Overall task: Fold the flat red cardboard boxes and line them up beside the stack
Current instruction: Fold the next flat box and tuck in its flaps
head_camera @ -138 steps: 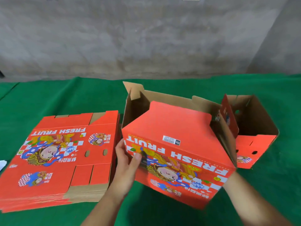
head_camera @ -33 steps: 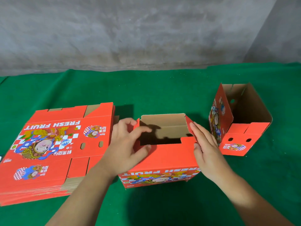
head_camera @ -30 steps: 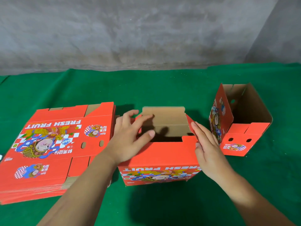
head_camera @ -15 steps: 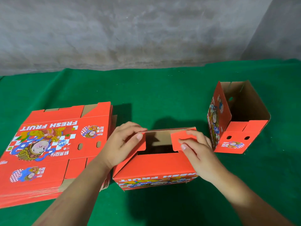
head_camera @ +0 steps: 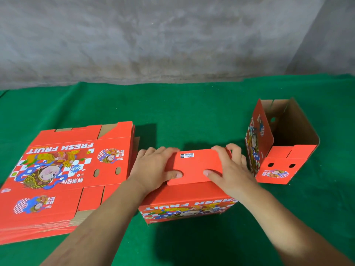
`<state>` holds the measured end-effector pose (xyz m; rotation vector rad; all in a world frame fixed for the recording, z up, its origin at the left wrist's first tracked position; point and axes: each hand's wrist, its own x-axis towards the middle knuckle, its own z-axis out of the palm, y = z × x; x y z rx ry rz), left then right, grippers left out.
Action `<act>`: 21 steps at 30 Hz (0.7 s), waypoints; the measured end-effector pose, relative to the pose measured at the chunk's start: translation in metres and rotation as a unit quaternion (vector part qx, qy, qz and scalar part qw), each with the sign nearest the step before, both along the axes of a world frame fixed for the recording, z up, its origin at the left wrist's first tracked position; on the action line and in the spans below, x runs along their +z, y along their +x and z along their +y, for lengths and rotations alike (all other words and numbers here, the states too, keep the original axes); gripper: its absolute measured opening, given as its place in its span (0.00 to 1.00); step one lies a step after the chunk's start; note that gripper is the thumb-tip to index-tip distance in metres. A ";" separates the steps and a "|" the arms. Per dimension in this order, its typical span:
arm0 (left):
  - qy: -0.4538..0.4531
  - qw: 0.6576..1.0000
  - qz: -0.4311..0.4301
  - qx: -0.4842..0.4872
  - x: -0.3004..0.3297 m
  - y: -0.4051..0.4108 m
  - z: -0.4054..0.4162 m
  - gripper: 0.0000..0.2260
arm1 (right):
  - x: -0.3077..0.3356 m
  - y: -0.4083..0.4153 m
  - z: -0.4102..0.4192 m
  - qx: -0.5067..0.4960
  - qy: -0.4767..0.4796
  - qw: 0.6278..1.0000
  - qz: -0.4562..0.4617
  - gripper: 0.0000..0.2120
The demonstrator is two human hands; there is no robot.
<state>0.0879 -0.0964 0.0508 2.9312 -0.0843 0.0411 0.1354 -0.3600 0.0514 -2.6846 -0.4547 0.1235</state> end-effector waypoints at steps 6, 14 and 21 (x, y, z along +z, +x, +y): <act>0.064 0.997 -0.028 0.030 -0.007 0.001 -0.008 0.32 | -0.002 0.004 0.014 -0.038 -0.065 0.997 -0.001 0.36; -0.076 0.996 -0.020 0.030 0.001 -0.003 0.000 0.32 | 0.003 0.011 -0.003 0.005 0.025 0.997 0.074 0.36; -0.540 0.780 -0.098 0.300 0.010 -0.024 0.003 0.19 | 0.002 0.013 -0.009 -0.086 0.193 0.967 0.144 0.29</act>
